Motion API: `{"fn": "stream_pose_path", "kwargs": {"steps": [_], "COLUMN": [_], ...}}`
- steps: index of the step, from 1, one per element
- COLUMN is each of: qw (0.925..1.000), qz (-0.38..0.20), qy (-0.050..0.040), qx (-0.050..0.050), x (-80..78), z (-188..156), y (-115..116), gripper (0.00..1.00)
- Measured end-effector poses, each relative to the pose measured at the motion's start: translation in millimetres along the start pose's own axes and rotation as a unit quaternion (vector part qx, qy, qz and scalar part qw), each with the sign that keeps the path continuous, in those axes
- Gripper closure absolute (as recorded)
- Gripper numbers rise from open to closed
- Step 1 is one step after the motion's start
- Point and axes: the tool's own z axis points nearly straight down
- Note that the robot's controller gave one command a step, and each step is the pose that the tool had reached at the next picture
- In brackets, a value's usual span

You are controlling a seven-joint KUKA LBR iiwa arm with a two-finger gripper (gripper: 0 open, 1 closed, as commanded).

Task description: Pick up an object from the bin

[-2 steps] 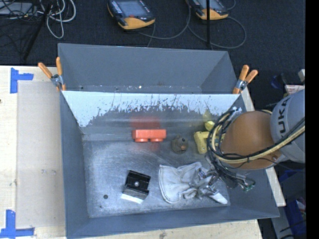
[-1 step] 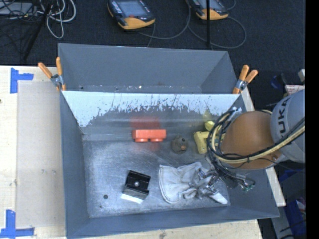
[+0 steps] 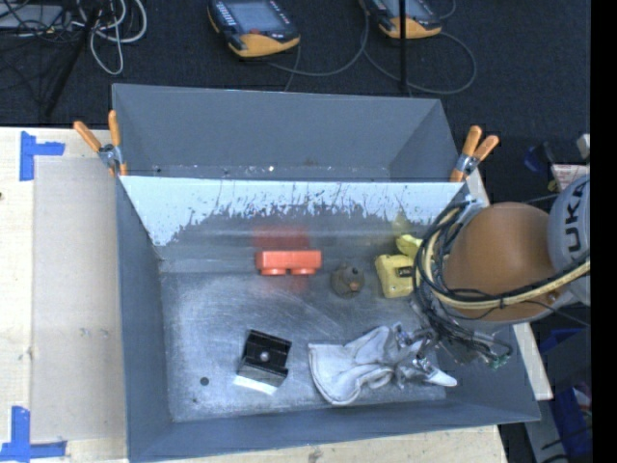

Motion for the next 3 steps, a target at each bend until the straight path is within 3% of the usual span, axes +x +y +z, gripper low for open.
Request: {"fn": "stream_pose_path", "kwargs": {"steps": [1, 2, 3], "qw": [0.9999, 0.9996, 0.9996], "qz": [-0.013, -0.025, -0.029], "qy": [-0.0003, -0.0069, -0.0040], "qx": [0.000, 0.007, 0.004], "x": [-6.1, 0.4, 4.4], "z": [-68.6, -51.7, -34.9], "y": [-5.7, -17.9, -19.1], "gripper": [1.00, 1.00, 1.00]}}
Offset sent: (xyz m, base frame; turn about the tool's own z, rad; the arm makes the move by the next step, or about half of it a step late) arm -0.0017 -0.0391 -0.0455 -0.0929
